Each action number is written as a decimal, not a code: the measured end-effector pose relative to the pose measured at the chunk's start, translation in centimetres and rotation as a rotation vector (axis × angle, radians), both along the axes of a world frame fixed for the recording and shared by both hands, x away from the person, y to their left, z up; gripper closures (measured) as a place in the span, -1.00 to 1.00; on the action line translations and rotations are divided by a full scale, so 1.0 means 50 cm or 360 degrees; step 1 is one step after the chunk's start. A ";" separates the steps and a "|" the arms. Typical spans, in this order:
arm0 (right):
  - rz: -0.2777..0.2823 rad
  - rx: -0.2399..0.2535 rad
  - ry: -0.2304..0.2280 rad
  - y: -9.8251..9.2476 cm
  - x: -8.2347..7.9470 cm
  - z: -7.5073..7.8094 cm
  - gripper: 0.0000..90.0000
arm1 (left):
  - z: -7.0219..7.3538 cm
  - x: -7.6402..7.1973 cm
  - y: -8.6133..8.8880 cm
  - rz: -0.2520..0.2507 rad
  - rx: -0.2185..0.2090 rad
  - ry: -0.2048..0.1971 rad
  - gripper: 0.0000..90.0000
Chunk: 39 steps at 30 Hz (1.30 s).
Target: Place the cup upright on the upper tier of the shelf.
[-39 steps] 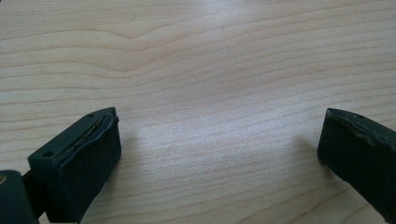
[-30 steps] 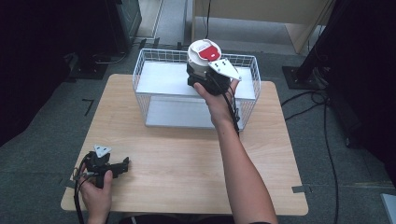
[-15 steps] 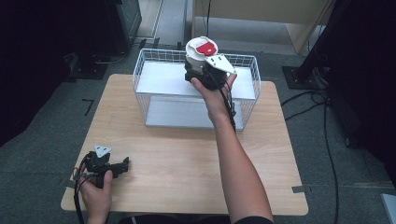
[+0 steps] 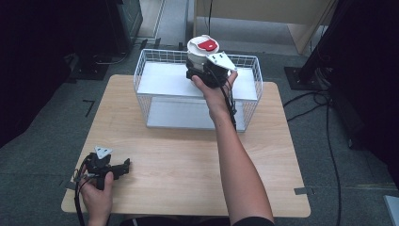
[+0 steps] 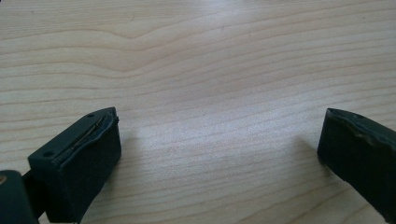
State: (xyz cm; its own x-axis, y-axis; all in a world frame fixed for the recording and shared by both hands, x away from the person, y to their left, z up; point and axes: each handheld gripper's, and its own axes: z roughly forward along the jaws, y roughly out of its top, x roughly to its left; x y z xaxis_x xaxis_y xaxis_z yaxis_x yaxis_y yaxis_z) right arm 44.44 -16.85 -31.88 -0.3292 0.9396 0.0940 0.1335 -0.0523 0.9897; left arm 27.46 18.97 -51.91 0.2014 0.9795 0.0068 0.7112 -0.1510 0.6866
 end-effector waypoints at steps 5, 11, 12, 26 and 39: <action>0.0023 -0.0003 -0.0005 -0.003 -0.001 0.000 -0.79 | 0.000 0.000 0.000 0.0000 0.0000 0.0000 -1.00; 0.0061 -0.0008 0.0039 -0.014 -0.004 -0.007 -0.88 | 0.000 0.000 0.000 -0.0001 0.0001 0.0001 -1.00; 0.0061 -0.0008 0.0039 -0.014 -0.004 -0.007 -0.88 | 0.000 0.000 0.000 -0.0001 0.0001 0.0001 -1.00; 0.0084 -0.0065 0.0073 -0.045 -0.041 -0.038 -0.92 | 0.000 0.000 0.000 -0.0004 0.0004 0.0004 -1.00; 0.0107 -0.0060 0.0071 -0.074 -0.078 -0.074 -0.92 | 0.000 0.000 0.001 -0.0005 0.0005 0.0004 -1.00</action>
